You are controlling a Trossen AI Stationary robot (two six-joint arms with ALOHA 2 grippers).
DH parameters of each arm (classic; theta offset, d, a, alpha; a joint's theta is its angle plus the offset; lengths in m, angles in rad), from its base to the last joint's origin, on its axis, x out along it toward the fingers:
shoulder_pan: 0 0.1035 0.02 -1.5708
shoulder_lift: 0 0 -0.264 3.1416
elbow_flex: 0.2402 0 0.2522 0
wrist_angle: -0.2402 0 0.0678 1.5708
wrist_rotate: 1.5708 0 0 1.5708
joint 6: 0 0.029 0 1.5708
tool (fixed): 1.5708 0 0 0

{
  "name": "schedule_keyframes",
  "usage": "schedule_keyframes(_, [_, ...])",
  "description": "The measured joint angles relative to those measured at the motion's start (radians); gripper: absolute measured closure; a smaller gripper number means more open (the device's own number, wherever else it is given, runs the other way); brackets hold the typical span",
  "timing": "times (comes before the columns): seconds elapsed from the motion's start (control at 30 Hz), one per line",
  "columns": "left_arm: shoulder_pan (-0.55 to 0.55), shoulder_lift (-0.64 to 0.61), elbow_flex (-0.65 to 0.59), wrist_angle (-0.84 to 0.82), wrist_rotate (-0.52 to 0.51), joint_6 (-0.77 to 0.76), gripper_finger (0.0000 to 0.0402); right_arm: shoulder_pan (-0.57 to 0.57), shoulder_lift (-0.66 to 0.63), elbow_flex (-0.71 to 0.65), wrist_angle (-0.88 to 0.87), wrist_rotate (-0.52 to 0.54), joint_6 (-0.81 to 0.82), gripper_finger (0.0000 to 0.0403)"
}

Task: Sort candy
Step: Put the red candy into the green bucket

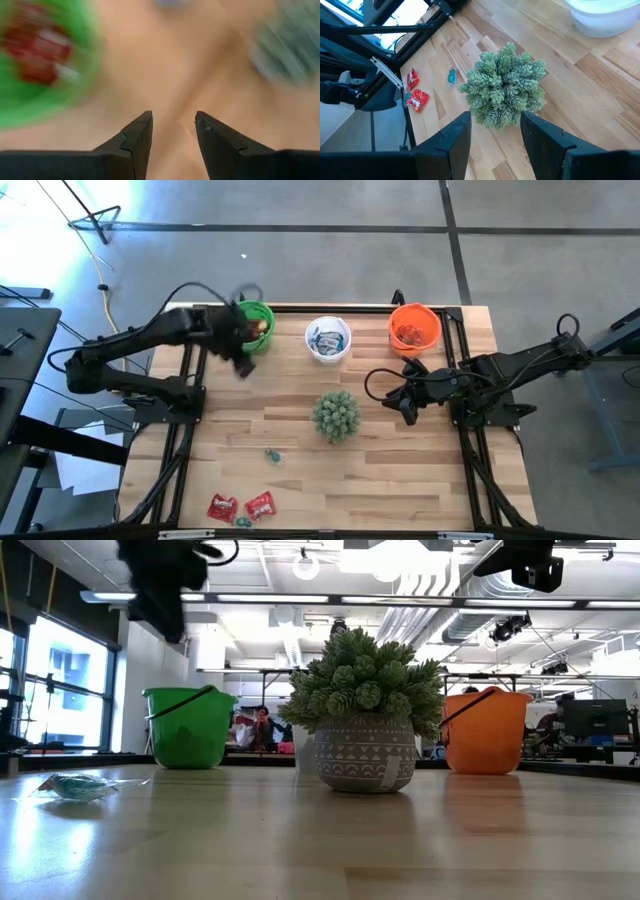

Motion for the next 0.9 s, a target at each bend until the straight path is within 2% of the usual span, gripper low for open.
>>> schedule_keyframes(0.07, [-0.068, -0.028, -0.014, -0.053, 0.101, 0.015, 0.0266, 0.000, 0.000, 0.000, 0.000, 0.000, 0.000, 0.0237])
schedule_keyframes(0.17, [-0.197, -0.067, -0.048, -0.032, 0.179, -0.115, 0.0266, 0.000, 0.000, 0.000, 0.000, 0.000, 0.000, 0.0237])
schedule_keyframes(0.33, [-0.433, -0.080, -0.114, 0.112, 0.107, -0.371, 0.0266, 0.000, 0.000, 0.000, 0.000, 0.000, 0.000, 0.0237])
schedule_keyframes(0.47, [-0.628, -0.033, -0.193, 0.271, 0.082, -0.571, 0.0266, 0.000, 0.000, 0.000, 0.000, 0.000, 0.000, 0.0237])
schedule_keyframes(0.67, [-0.883, 0.121, -0.237, 0.565, 0.084, -0.834, 0.0266, 0.000, 0.000, 0.000, 0.000, 0.000, 0.000, 0.0237])
schedule_keyframes(0.9, [-1.068, 0.298, -0.237, 0.787, 0.080, -1.018, 0.0266, 0.000, 0.000, 0.000, 0.000, 0.000, 0.000, 0.0237])
